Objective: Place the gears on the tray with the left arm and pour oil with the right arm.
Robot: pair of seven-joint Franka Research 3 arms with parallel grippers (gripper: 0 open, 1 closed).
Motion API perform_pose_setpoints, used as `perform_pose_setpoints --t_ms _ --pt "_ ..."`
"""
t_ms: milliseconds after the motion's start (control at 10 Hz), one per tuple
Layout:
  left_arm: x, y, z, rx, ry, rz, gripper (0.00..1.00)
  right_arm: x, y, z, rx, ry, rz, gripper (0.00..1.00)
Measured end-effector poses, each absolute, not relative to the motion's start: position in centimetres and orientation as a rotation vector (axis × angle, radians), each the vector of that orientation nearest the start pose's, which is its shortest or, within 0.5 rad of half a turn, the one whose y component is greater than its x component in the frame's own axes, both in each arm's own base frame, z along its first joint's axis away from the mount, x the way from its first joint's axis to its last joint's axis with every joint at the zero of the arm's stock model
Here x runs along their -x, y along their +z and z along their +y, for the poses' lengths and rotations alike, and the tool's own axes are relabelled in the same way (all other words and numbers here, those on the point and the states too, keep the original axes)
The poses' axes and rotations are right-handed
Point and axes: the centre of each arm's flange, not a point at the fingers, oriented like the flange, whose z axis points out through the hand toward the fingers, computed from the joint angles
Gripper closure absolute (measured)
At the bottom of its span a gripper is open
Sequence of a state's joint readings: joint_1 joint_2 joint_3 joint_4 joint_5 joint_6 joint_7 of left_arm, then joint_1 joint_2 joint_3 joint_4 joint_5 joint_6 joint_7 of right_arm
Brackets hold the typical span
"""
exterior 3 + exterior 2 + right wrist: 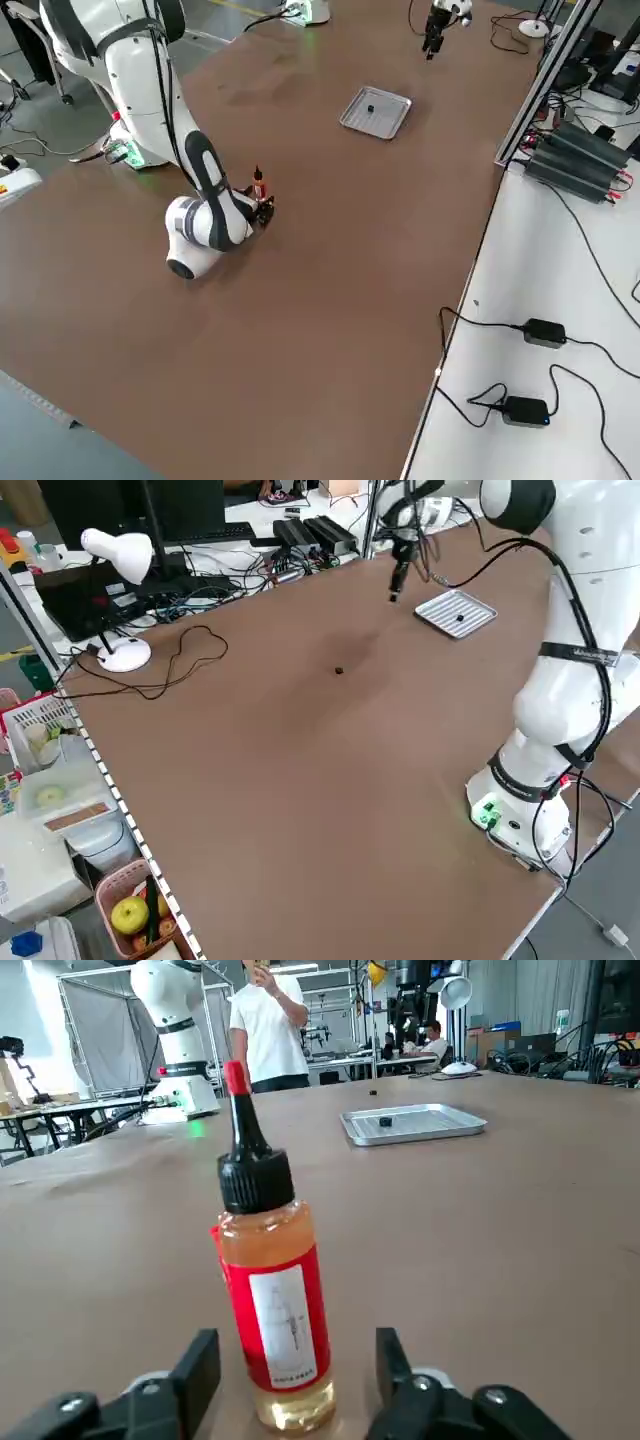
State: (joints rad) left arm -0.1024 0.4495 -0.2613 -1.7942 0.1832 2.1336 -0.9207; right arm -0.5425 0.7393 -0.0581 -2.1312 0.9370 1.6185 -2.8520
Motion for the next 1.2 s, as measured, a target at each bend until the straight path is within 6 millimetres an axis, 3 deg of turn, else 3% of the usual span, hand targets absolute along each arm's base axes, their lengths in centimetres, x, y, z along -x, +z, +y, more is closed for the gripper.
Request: perform_pose_setpoints --t_ms 100,300,400,600,700,800,1200 --pt "-60.2 30.0 -15.5 2.986 0.08 -0.644 0.26 -39.2 5.4 -17.3 1.41 -1.012 -1.322 0.32" --pt "-57.8 27.1 -6.5 3.041 -0.008 -0.498 0.26 -39.2 5.4 -17.3 1.41 -1.011 -1.322 0.4" --pt "-56.1 25.2 -2.6 3.053 -0.026 -0.436 0.26 -39.2 5.4 -17.3 1.409 -1.011 -1.321 0.43" --pt "-53.7 22.6 2.6 3.065 -0.074 -0.336 0.28 -39.2 5.3 -17.3 1.409 -1.011 -1.321 0.49" --pt "-52.8 21.7 3.9 3.075 -0.108 -0.33 0.29 -39.2 5.3 -17.3 1.409 -1.011 -1.321 0.53" --pt "-52.3 20.9 3.8 3.087 -0.125 -0.326 0.29 -39.2 5.3 -17.3 1.409 -1.011 -1.321 0.55" --pt "-52.3 19.9 1.0 3.116 -0.135 -0.291 0.3 -39.2 5.3 -17.3 1.409 -1.011 -1.321 0.64"
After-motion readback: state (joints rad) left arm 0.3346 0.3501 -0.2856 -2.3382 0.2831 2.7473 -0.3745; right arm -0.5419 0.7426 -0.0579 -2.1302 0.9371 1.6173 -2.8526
